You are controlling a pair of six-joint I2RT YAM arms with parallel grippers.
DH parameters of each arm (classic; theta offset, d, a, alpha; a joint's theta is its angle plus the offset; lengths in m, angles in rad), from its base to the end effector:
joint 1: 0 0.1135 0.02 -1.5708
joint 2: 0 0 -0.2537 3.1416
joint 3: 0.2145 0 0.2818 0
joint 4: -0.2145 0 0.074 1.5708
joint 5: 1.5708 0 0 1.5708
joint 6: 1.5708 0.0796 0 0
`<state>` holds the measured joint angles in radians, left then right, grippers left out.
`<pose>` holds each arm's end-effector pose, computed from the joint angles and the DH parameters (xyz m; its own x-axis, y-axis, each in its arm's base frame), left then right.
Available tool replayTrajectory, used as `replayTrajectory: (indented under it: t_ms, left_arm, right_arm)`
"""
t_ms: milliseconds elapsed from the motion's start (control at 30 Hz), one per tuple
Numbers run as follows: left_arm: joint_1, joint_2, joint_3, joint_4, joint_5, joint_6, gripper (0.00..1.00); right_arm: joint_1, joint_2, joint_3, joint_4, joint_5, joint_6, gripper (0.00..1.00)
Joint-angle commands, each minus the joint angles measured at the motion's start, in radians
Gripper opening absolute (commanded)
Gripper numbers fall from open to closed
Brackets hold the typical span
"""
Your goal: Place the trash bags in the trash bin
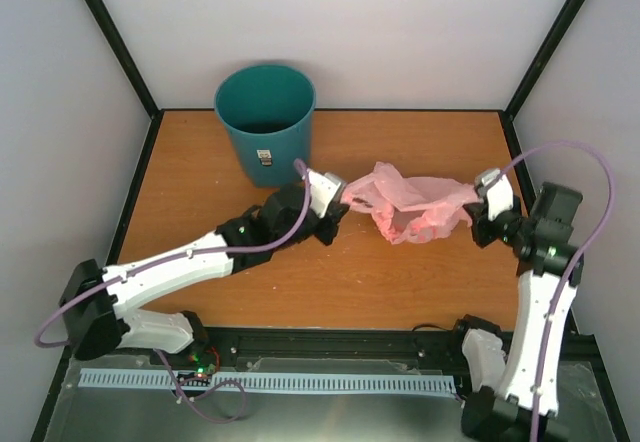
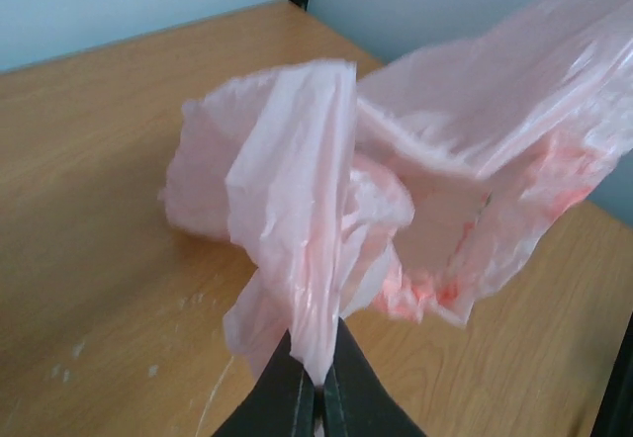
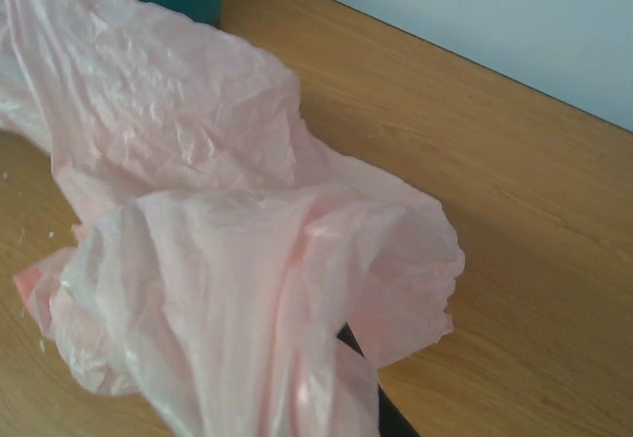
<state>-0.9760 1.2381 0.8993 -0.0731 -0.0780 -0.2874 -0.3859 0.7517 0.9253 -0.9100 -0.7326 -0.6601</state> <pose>0.2053 -0.2925 0.2570 -0.4378 0.1429 -0.8876 0.6899 0.6864 -0.2298 0.1999 -0.0238 0.3039 -0.3816 -0.3370 -0.8607 -0.5231 0.8464 -0.0995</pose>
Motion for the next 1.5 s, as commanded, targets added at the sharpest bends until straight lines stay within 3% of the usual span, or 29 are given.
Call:
replayTrajectory:
  t_ms: [0, 100, 233, 300, 333, 400, 433, 500, 567, 600, 667, 733, 767, 833, 933, 1033, 1267, 1367, 1400, 1467]
  left_arm:
    - [0.036, 0.139, 0.339, -0.132, -0.003, -0.009, 0.01]
    - [0.051, 0.262, 0.719, -0.287, -0.030, 0.068, 0.01]
    - [-0.021, 0.349, 1.167, -0.331, -0.032, 0.306, 0.01]
    - [-0.161, 0.311, 1.197, -0.209, -0.134, 0.527, 0.01]
    - [-0.231, 0.273, 1.154, -0.124, -0.169, 0.634, 0.01]
    - [-0.319, 0.181, 0.982, 0.042, -0.163, 0.734, 0.01]
    - [-0.323, 0.136, 0.872, 0.106, -0.171, 0.734, 0.01]
    - [-0.287, 0.081, 0.600, 0.285, -0.317, 0.681, 0.01]
    - [-0.135, 0.152, 0.392, 0.208, -0.362, 0.449, 0.01]
    - [-0.058, 0.237, 0.351, 0.040, -0.321, 0.300, 0.01]
    - [-0.016, 0.340, 0.212, 0.012, -0.240, 0.188, 0.01]
    - [-0.059, 0.289, 0.064, 0.128, -0.233, 0.176, 0.01]
    - [-0.073, 0.218, 0.013, 0.167, -0.231, 0.163, 0.01]
    - [-0.078, 0.142, -0.024, 0.166, -0.222, 0.124, 0.01]
    - [-0.079, 0.092, -0.041, 0.140, -0.231, 0.103, 0.01]
    - [-0.075, 0.094, -0.067, 0.145, -0.221, 0.083, 0.01]
    - [-0.075, 0.145, -0.095, 0.178, -0.084, 0.031, 0.01]
    - [-0.076, 0.166, -0.099, 0.206, -0.025, 0.006, 0.01]
    - [-0.077, 0.173, -0.101, 0.217, -0.008, 0.000, 0.01]
    - [-0.080, 0.189, -0.101, 0.235, 0.020, -0.016, 0.01]
  right_arm:
    - [0.079, 0.225, 0.228, -0.043, 0.178, 0.104, 0.03]
    - [0.173, 0.444, 0.596, -0.209, 0.319, 0.110, 0.03]
    - [0.178, 0.638, 1.360, -0.344, 0.381, 0.184, 0.03]
    - [0.178, 0.669, 1.687, -0.297, 0.423, 0.226, 0.03]
    - [0.178, 0.641, 1.693, -0.232, 0.424, 0.238, 0.03]
    - [0.177, 0.472, 1.459, -0.013, 0.371, 0.250, 0.03]
    - [0.177, 0.353, 1.255, 0.131, 0.343, 0.260, 0.03]
    - [0.177, 0.034, 0.750, 0.410, 0.277, 0.237, 0.03]
    - [0.176, -0.104, 0.332, 0.531, 0.228, 0.136, 0.03]
    - [0.177, -0.130, 0.139, 0.577, 0.283, 0.090, 0.04]
    - [0.185, 0.021, -0.126, 0.552, 0.506, -0.048, 0.03]
    - [0.170, 0.248, -0.145, 0.411, 0.607, -0.056, 0.03]
    - [0.136, 0.282, -0.138, 0.340, 0.526, -0.052, 0.03]
    - [0.093, 0.207, -0.163, 0.273, 0.351, -0.042, 0.03]
    - [0.095, 0.022, -0.210, 0.246, 0.231, -0.021, 0.03]
    - [0.097, -0.067, -0.224, 0.227, 0.232, -0.006, 0.03]
    - [0.097, -0.006, -0.199, 0.117, 0.293, -0.007, 0.06]
    - [0.097, -0.009, -0.179, 0.080, 0.310, -0.007, 0.19]
    - [0.097, -0.016, -0.169, 0.062, 0.309, -0.019, 0.28]
    - [0.097, -0.040, -0.149, 0.031, 0.309, -0.041, 0.56]
